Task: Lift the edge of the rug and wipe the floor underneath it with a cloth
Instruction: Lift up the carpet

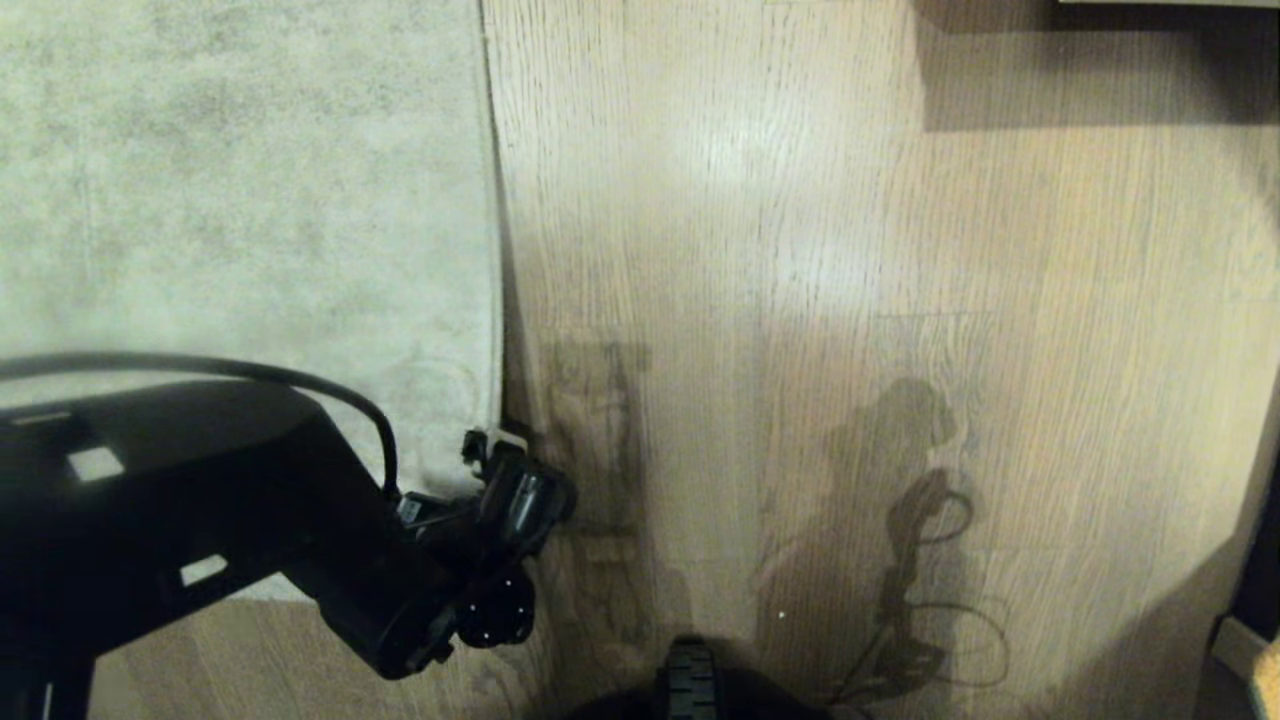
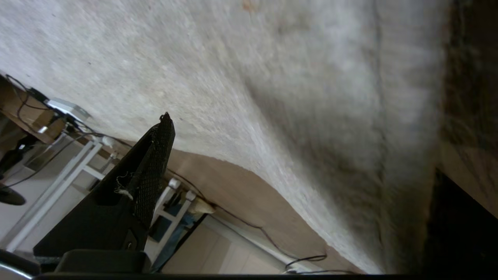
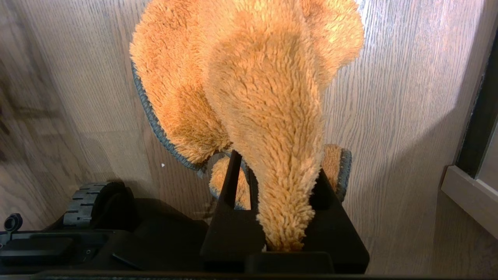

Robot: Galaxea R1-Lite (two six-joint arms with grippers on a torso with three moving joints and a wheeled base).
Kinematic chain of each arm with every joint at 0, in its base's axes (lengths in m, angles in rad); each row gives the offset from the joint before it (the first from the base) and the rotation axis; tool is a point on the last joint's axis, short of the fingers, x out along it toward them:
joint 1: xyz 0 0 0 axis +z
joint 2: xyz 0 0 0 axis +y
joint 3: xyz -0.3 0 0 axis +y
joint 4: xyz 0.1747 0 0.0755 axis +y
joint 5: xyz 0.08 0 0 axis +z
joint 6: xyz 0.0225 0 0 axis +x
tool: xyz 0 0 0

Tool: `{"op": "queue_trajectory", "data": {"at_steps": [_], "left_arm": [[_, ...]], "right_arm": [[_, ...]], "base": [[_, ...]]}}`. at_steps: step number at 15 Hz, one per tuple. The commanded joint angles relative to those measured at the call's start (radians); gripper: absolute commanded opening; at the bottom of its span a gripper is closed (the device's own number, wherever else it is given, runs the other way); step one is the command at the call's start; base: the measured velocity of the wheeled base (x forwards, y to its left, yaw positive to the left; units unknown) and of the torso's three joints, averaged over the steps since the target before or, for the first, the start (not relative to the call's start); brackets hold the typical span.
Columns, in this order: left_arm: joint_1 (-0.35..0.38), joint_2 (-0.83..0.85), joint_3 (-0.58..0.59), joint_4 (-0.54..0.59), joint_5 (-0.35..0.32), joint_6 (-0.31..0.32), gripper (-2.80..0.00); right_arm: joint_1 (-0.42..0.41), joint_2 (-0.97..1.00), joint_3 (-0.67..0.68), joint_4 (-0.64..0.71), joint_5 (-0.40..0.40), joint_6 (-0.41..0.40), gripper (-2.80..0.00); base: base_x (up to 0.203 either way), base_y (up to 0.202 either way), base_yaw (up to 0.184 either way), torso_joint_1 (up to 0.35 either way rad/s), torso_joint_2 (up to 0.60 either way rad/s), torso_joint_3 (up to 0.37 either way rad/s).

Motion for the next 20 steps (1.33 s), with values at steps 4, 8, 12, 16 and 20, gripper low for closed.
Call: {"op": "queue_trajectory", "data": {"at_steps": [4, 8, 12, 16, 20], "left_arm": [[-0.019, 0.068, 0.072, -0.137, 0.008, 0.002, 0.0], [-0.028, 0.082, 0.077, -0.142, 0.02, 0.0, 0.0], [-0.045, 0.086, 0.09, -0.143, 0.021, 0.0, 0.0], [-0.057, 0.096, 0.092, -0.143, 0.028, -0.003, -2.8], [-0.062, 0.094, 0.116, -0.145, 0.028, -0.004, -2.8]], "right_arm": [[0.001, 0.0, 0.0, 0.0, 0.0, -0.001, -2.8], [0.001, 0.0, 0.0, 0.0, 0.0, 0.001, -2.8], [0.001, 0.0, 0.0, 0.0, 0.0, 0.001, -2.8], [0.001, 0.0, 0.0, 0.0, 0.0, 0.001, -2.8], [0.001, 0.0, 0.0, 0.0, 0.0, 0.001, -2.8]], "base": [[0.0, 0.0, 0.0, 0.0, 0.0, 0.0], [0.0, 0.0, 0.0, 0.0, 0.0, 0.0], [0.0, 0.0, 0.0, 0.0, 0.0, 0.0], [0.0, 0.0, 0.0, 0.0, 0.0, 0.0], [0.0, 0.0, 0.0, 0.0, 0.0, 0.0]]}}
